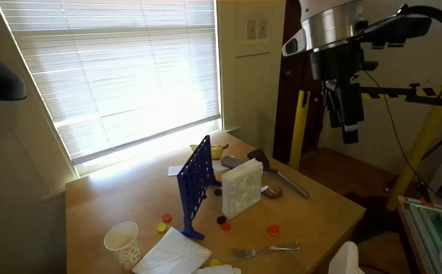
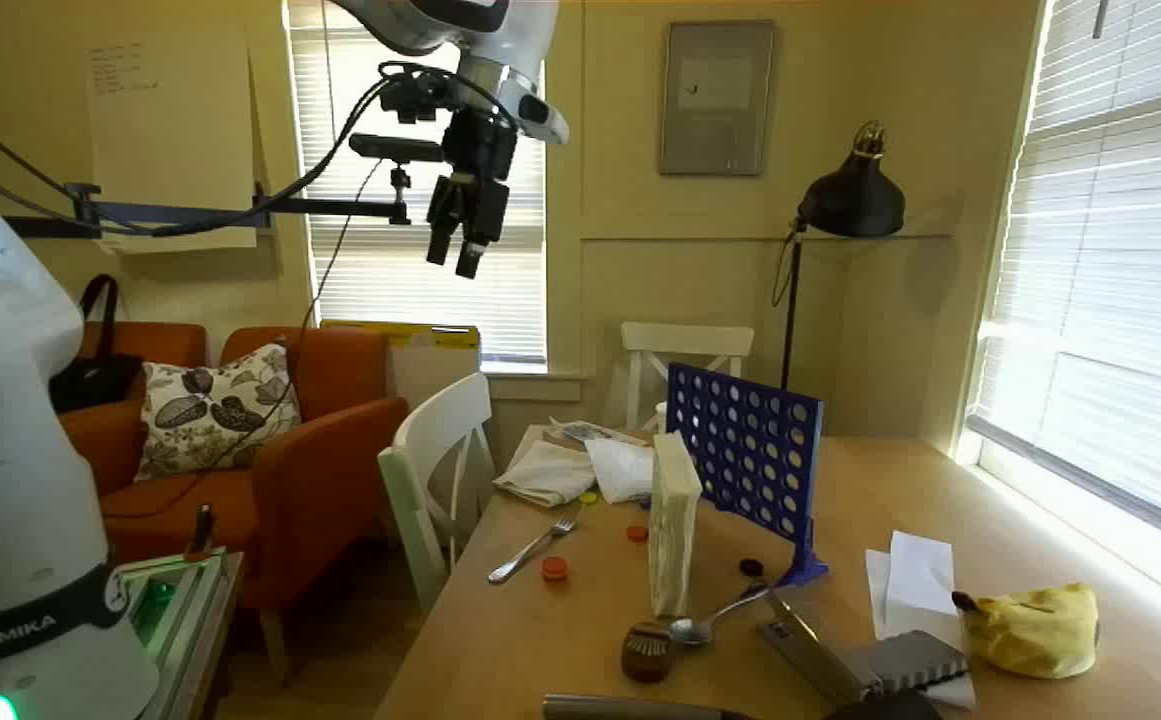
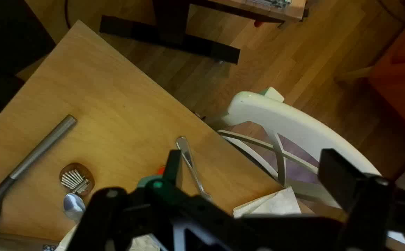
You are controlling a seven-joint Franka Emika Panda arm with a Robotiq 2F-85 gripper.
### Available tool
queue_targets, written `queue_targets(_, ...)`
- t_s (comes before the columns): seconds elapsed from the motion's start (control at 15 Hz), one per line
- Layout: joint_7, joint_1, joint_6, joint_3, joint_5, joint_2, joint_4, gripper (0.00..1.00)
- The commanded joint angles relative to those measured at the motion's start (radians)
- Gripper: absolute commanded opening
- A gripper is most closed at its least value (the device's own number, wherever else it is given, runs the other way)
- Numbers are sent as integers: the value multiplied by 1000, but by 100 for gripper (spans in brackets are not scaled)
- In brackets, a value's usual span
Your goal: Remove one paper towel from the pile
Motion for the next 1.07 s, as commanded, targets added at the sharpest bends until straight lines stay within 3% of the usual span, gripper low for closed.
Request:
queue_targets(0.0, -2, -10, -3, 9, 2, 1, 2, 100)
queue_targets(0.33, 1, -17, 9, 5, -6, 9, 2, 100)
queue_targets(0.47, 17, -44, 60, -4, -60, 31, -3, 100)
queue_targets(0.8, -289, -98, 241, -84, -314, 98, -24, 100)
queue_targets(1.0, -421, -128, 425, -128, -428, 161, -48, 100)
